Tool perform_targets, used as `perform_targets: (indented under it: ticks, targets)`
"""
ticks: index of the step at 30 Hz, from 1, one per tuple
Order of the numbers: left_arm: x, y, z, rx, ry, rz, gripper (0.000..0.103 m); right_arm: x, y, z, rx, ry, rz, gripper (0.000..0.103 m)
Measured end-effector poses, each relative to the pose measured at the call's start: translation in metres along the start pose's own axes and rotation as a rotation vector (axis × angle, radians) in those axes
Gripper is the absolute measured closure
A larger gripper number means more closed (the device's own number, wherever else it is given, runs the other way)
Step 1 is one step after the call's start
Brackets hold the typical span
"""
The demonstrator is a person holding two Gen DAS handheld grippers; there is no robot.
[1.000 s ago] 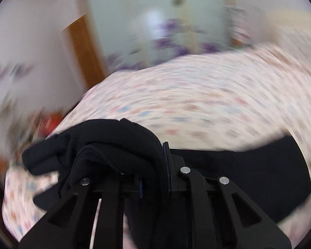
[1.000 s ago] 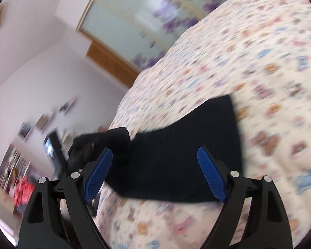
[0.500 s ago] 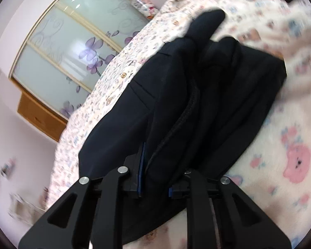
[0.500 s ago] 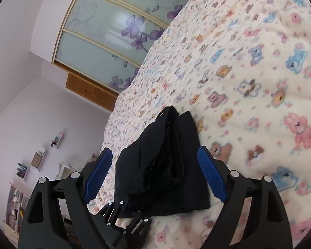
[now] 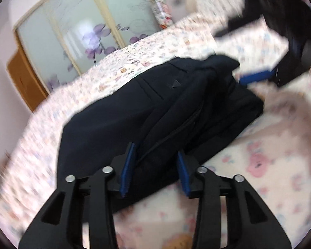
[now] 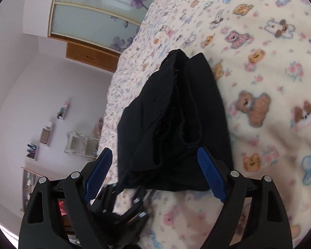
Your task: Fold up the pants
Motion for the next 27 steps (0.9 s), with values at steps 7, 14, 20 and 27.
perform_targets:
  ticks: [7, 14, 20, 27]
  targets:
    - [0.046, 0.083, 0.005, 0.592, -0.236, 0.271, 0.010, -0.005, -0.006, -0.002, -0.021, -0.004, -0.004, 0.012]
    - [0.040, 0.134, 0.003, 0.631, -0.249, -0.099, 0.002, -0.014, -0.001, -0.005, 0.032, -0.011, 0.047, 0.009]
    - [0.015, 0.142, 0.013, 0.625, -0.116, -0.181, 0.002, -0.030, -0.004, -0.007, 0.064, -0.025, 0.127, 0.009]
    - [0.010, 0.125, 0.031, 0.568, -0.044, -0.213, 0.002, -0.040, -0.003, -0.007, 0.160, -0.046, 0.232, 0.042]
Point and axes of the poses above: each gripper's, at about its wrist camera, not at the fingertips, and x roughly against the way its jaws point, y to its left, z to its underside, the point moved 4 cm from there along -x, roughly the way its jaws point, and after that the axes turned 9 degrees about x, right-handed, at the moved point
